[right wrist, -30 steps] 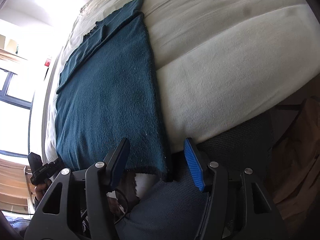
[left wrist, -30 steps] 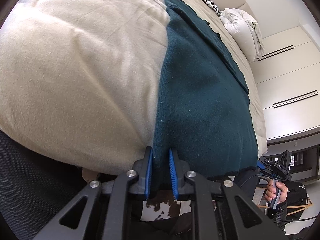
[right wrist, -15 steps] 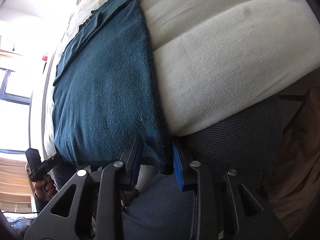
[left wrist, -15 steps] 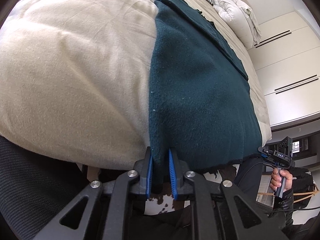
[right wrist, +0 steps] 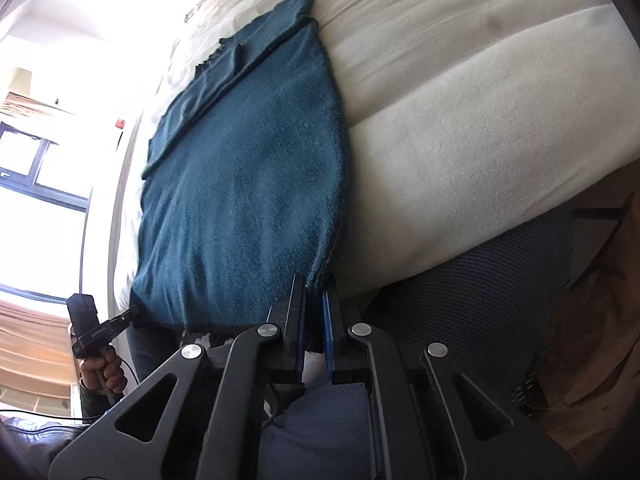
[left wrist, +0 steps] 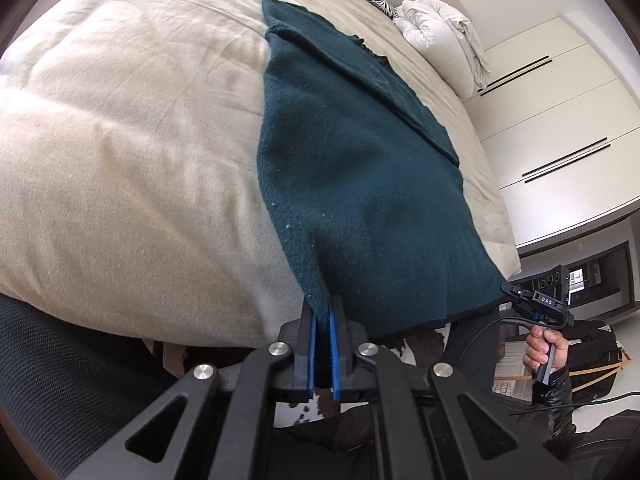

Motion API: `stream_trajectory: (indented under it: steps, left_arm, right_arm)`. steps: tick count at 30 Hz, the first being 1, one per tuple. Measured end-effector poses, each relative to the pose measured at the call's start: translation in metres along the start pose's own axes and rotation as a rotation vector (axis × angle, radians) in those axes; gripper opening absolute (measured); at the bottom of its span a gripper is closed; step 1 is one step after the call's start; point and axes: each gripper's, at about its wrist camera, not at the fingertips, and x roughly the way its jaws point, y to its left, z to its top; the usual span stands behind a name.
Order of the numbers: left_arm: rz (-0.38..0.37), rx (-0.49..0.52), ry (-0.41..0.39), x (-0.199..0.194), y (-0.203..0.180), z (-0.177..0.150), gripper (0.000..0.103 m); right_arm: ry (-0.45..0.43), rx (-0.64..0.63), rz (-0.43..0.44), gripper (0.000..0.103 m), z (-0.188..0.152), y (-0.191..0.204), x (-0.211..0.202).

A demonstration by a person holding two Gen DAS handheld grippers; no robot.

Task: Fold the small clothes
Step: 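Lift the hem with both tools and fold it toward the collar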

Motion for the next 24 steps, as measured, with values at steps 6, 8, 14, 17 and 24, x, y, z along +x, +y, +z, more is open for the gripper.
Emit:
stream_trajectory:
  steps: [6, 8, 14, 17, 24]
  left_arm:
    - [-0.147, -0.044, -0.066, -0.019, -0.005, 0.007, 0.006]
    - [-0.182, -0.065, -0.085, -0.023, -0.005, 0.011, 0.006]
    - [-0.303, -0.137, -0.163, -0.035, -0.004, 0.032, 0.006]
    - [-0.340, -0.159, -0.195, -0.038, -0.008, 0.049, 0.006]
    - [-0.389, -0.219, -0.255, -0.038, -0.010, 0.088, 0.006]
  right_arm:
    - [-0.089, -0.007, 0.141, 0.006, 0.023, 0.023, -0.017]
    - [-0.118, -0.007, 0.178, 0.006, 0.034, 0.032, -0.020]
    - [-0.185, 0.008, 0.238, 0.006, 0.070, 0.048, -0.023]
    - [-0.207, 0.013, 0.253, 0.006, 0.087, 0.055, -0.022]
    - [-0.255, 0.037, 0.278, 0.006, 0.124, 0.057, -0.018]
